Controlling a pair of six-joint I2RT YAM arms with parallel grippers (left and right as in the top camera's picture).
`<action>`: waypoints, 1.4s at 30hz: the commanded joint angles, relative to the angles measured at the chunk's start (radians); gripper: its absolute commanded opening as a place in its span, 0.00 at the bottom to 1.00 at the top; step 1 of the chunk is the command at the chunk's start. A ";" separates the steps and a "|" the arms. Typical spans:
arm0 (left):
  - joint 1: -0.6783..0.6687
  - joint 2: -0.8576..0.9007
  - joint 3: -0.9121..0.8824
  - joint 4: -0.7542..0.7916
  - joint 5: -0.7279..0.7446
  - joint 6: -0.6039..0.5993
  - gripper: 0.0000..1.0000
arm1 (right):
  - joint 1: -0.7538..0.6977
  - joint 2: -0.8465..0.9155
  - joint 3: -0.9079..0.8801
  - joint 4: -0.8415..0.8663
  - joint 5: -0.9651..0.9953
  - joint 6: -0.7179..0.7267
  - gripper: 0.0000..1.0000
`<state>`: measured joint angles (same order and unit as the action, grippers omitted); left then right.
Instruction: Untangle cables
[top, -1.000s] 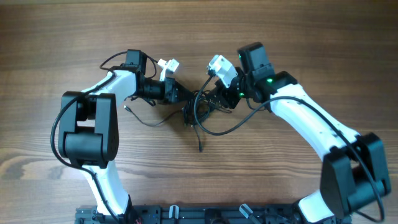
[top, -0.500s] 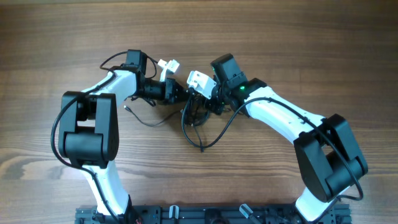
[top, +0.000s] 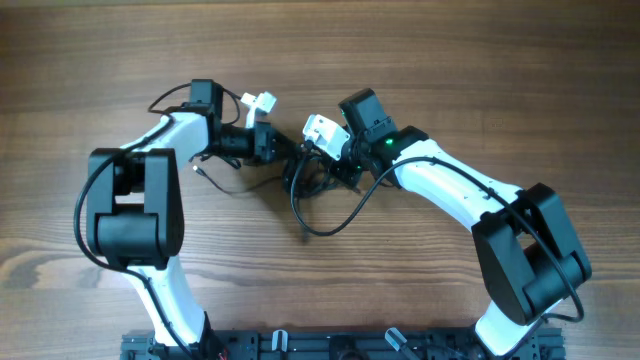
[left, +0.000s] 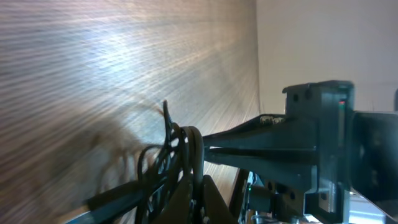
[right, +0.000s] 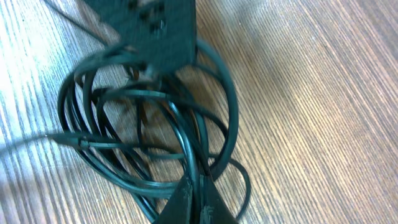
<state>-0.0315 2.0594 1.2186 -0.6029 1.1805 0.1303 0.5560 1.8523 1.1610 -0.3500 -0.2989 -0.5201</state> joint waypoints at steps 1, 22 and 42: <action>0.033 0.009 0.005 -0.013 0.033 -0.012 0.04 | 0.008 -0.045 -0.010 -0.004 -0.057 0.022 0.04; 0.034 0.009 0.005 -0.029 -0.076 -0.003 0.04 | -0.181 -0.354 -0.011 -0.093 0.130 0.561 0.04; -0.021 0.010 0.003 -0.019 -0.098 0.018 0.05 | -0.084 -0.065 -0.011 -0.007 -0.252 -0.193 0.51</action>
<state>-0.0227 2.0594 1.2186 -0.6216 1.0931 0.1295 0.4381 1.7115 1.1484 -0.3870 -0.5144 -0.4923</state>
